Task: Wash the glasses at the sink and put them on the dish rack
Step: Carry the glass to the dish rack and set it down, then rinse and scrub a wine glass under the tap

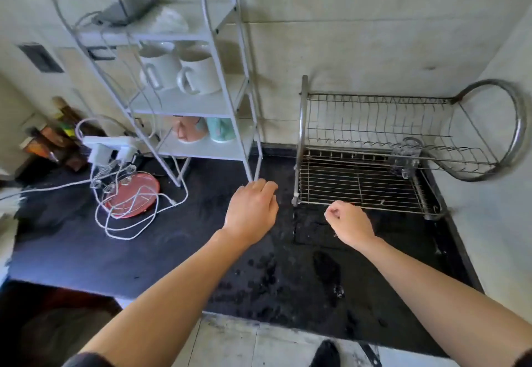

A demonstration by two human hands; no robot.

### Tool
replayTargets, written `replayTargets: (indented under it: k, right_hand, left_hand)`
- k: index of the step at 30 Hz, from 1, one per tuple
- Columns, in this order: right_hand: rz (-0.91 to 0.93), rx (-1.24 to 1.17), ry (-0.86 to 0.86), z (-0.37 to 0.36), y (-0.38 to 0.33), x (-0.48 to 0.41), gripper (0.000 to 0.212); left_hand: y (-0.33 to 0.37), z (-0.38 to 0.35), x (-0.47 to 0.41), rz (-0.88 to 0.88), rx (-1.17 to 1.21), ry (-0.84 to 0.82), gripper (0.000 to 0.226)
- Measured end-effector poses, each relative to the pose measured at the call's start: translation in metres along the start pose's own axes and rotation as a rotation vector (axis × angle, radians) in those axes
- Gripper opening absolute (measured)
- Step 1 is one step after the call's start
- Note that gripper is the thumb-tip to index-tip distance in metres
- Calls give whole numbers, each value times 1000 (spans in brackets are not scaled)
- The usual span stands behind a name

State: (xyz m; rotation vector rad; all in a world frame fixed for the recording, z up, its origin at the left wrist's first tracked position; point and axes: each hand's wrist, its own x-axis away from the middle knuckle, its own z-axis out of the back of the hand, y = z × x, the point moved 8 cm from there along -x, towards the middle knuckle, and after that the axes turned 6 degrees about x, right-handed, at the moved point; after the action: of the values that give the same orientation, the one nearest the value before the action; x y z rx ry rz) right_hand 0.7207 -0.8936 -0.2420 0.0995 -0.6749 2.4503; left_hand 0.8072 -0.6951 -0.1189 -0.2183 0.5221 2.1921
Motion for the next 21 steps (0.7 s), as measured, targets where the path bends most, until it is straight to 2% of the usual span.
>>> replayTargets:
  k: [3, 7, 15, 21]
  right_hand:
    - [151, 46, -92, -48, -80, 38, 17]
    - [382, 115, -185, -109, -190, 86, 18]
    - [788, 242, -320, -203, -390, 168, 19]
    - [995, 329, -400, -279, -515, 197, 18]
  left_hand:
    - [-63, 21, 87, 222, -39, -168, 23]
    - [-124, 62, 195, 406, -142, -254, 21]
    - [-236, 149, 368, 786, -200, -194, 18]
    - [-321, 195, 457, 1028, -240, -167, 19]
